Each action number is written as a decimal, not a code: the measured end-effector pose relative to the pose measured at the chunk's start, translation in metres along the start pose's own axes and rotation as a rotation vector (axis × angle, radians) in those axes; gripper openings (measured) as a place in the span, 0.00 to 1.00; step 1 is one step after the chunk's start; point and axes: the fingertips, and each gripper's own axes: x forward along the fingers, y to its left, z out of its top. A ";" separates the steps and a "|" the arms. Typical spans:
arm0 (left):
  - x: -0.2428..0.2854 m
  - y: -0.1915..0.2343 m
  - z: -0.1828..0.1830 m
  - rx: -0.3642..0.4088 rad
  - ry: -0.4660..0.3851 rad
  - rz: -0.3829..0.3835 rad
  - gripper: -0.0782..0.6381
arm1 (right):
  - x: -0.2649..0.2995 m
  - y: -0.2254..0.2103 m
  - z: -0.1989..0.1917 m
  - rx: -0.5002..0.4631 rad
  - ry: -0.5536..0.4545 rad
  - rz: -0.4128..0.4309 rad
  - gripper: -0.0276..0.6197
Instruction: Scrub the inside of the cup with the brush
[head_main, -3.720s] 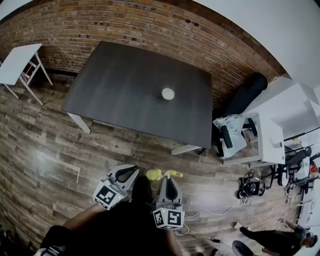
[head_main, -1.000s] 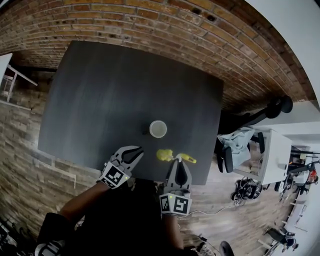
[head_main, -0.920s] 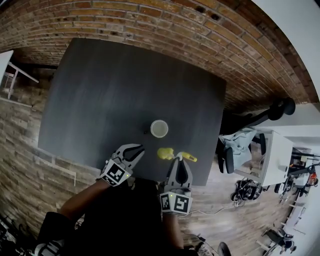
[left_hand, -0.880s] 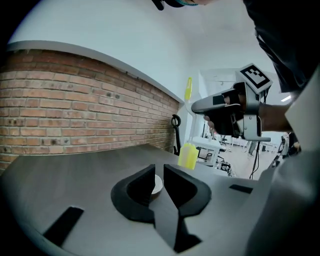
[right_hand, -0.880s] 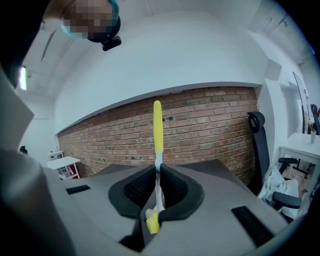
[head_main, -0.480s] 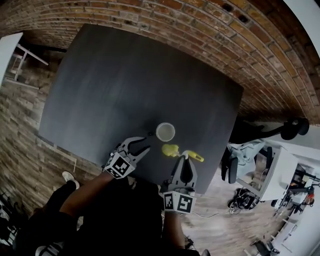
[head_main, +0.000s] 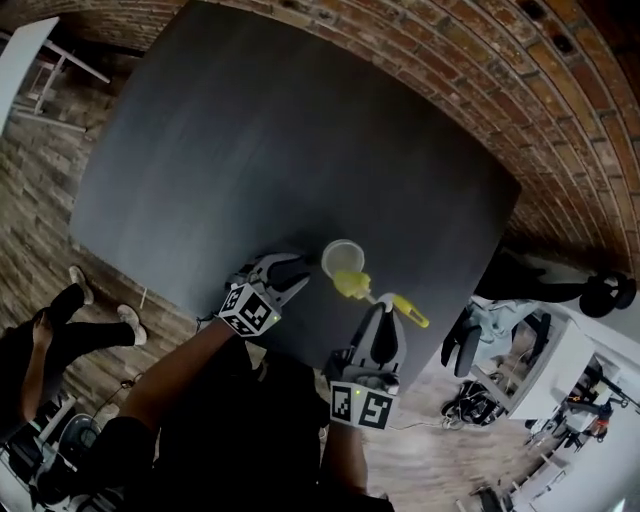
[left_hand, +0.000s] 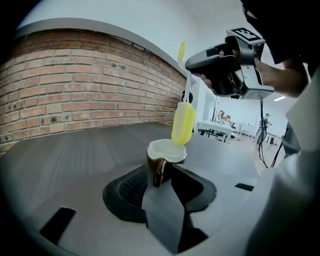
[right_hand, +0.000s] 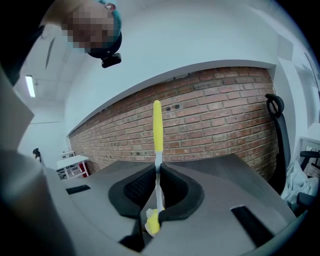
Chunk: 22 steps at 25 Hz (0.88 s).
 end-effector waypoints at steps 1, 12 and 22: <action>0.004 0.002 -0.003 0.002 0.005 0.003 0.30 | 0.004 -0.002 -0.003 0.001 -0.001 0.000 0.11; 0.033 0.006 -0.020 0.007 0.044 -0.003 0.30 | 0.041 -0.014 -0.030 0.003 0.002 0.007 0.11; 0.043 0.005 -0.012 0.021 0.029 -0.010 0.30 | 0.061 -0.012 -0.057 0.004 0.039 0.018 0.11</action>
